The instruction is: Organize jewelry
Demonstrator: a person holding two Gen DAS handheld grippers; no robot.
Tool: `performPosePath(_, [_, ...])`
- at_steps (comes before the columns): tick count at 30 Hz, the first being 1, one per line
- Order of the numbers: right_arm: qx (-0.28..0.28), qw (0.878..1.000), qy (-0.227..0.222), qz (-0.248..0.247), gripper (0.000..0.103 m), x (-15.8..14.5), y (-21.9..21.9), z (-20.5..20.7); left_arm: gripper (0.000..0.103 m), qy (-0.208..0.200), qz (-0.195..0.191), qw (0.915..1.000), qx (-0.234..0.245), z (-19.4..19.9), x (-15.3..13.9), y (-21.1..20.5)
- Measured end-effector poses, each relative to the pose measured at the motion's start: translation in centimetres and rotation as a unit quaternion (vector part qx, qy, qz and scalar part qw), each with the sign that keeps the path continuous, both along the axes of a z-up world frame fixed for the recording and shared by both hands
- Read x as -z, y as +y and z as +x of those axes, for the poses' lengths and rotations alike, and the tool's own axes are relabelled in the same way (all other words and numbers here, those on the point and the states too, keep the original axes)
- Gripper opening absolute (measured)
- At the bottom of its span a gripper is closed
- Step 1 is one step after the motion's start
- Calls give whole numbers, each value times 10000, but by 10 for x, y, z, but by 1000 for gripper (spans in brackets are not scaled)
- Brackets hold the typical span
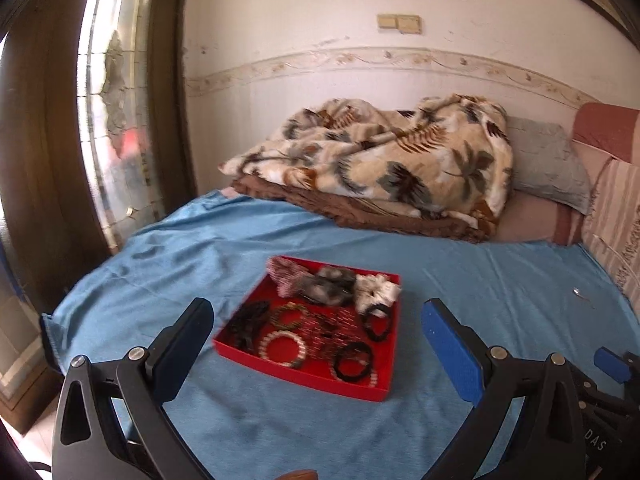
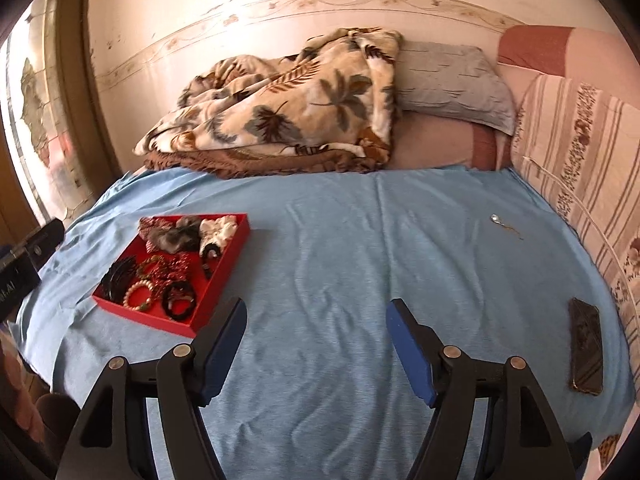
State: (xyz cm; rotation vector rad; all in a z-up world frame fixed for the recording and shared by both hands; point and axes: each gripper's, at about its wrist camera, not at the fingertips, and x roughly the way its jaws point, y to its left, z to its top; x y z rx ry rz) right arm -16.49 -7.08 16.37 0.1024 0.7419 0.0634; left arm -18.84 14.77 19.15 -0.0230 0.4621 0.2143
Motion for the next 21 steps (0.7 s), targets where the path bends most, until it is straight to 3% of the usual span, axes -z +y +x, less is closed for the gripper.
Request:
performPosePath(10, [178,9997,170,-5,79,10,-16,3,103,551,215,9981,185,22,27,-23])
performPosePath(21, [161,9993,309,-134,80,17,-6,10,103,770,51,9970,-14,31,37,1])
